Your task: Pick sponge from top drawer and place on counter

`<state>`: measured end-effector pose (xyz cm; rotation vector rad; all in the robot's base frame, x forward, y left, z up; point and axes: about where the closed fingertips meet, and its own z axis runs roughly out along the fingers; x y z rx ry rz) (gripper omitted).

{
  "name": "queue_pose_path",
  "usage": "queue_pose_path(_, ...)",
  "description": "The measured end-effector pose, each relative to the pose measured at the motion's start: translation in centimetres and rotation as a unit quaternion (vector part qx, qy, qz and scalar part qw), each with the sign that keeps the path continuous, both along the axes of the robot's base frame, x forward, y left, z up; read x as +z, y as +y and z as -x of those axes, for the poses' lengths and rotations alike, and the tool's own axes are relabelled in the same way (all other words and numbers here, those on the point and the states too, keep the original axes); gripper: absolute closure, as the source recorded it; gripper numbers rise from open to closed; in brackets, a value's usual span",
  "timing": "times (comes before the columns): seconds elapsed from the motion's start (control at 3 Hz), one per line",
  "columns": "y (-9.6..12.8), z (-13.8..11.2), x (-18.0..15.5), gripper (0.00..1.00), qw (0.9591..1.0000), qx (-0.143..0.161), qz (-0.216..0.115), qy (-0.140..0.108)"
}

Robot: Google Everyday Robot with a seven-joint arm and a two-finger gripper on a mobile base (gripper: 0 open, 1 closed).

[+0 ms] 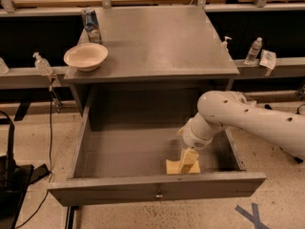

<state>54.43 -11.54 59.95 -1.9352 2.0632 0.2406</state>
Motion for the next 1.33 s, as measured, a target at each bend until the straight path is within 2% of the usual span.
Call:
queue_pose_path(0.67, 0.20, 0.39, -0.10, 0.54, 1.0000, 0.004, 0.002, 0.000)
queue_pose_path(1.33, 0.20, 0.39, 0.25, 1.00, 1.0000, 0.004, 0.002, 0.000)
